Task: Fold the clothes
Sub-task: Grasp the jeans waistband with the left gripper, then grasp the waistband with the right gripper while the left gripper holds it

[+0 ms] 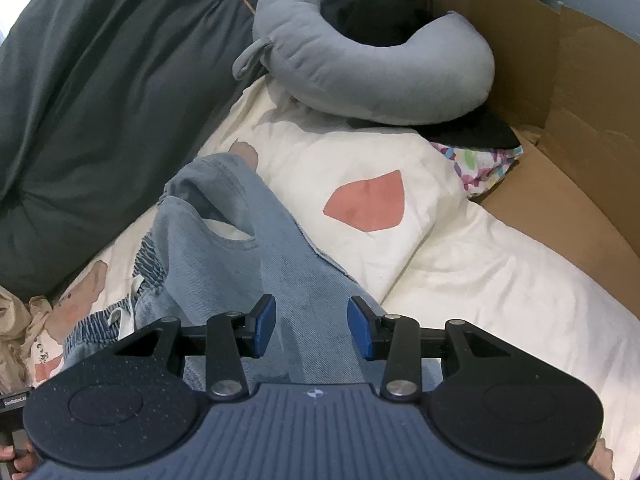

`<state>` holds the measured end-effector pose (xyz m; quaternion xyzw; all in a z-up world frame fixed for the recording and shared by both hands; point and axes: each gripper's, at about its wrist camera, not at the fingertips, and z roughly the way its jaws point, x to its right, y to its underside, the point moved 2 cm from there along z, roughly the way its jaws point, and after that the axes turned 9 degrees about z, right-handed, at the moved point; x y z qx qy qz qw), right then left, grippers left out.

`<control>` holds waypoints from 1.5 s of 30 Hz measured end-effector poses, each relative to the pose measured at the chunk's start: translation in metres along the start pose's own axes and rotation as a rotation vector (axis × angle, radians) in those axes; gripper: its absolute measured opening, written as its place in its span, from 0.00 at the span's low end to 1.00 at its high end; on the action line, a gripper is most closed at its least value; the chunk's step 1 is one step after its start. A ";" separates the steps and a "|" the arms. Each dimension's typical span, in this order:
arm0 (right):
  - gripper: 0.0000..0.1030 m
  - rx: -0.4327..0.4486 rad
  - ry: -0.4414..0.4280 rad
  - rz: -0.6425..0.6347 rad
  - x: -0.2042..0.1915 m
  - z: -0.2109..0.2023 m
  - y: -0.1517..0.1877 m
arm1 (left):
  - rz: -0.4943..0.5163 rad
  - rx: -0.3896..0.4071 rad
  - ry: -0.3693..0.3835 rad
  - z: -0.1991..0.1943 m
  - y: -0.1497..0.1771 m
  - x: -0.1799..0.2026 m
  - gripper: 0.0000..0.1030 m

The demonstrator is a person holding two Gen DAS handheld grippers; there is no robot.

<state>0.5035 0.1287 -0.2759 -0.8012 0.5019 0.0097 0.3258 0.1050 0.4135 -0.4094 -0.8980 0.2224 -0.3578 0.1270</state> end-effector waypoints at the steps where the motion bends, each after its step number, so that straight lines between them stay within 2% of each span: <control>1: 0.45 0.002 -0.002 -0.009 -0.003 0.001 -0.002 | -0.014 -0.001 0.009 0.001 0.000 -0.001 0.61; 5: 0.45 0.014 -0.014 -0.045 -0.014 0.004 -0.012 | -0.052 -0.008 0.045 0.006 0.000 -0.001 0.61; 12: 0.45 0.040 -0.050 -0.141 -0.039 0.015 -0.043 | -0.044 -0.028 0.109 0.020 -0.001 0.017 0.61; 15: 0.45 0.050 -0.069 -0.164 -0.049 0.018 -0.053 | -0.057 -0.028 0.136 0.024 -0.002 0.019 0.58; 18: 0.45 0.049 -0.081 -0.179 -0.057 0.021 -0.057 | -0.058 0.004 0.127 0.018 -0.002 0.019 0.45; 20: 0.45 0.048 -0.090 -0.189 -0.062 0.023 -0.059 | -0.056 0.027 0.123 0.012 -0.003 0.018 0.29; 22: 0.45 0.044 -0.098 -0.202 -0.068 0.026 -0.061 | -0.051 0.056 0.121 -0.001 -0.007 0.015 0.21; 26: 0.45 0.031 -0.114 -0.247 -0.080 0.034 -0.064 | -0.002 0.081 0.092 -0.020 -0.015 0.017 0.16; 30: 0.45 0.018 -0.116 -0.311 -0.094 0.046 -0.067 | 0.076 0.114 0.015 -0.034 -0.020 0.027 0.14; 36: 0.45 -0.001 -0.101 -0.434 -0.123 0.066 -0.074 | 0.077 0.164 -0.067 -0.060 -0.025 0.014 0.12; 41: 0.45 -0.044 -0.090 -0.530 -0.146 0.090 -0.078 | 0.111 0.183 -0.118 -0.080 -0.026 0.007 0.12; 45: 0.45 -0.110 -0.115 -0.604 -0.165 0.109 -0.075 | 0.133 0.192 -0.155 -0.090 -0.027 0.003 0.12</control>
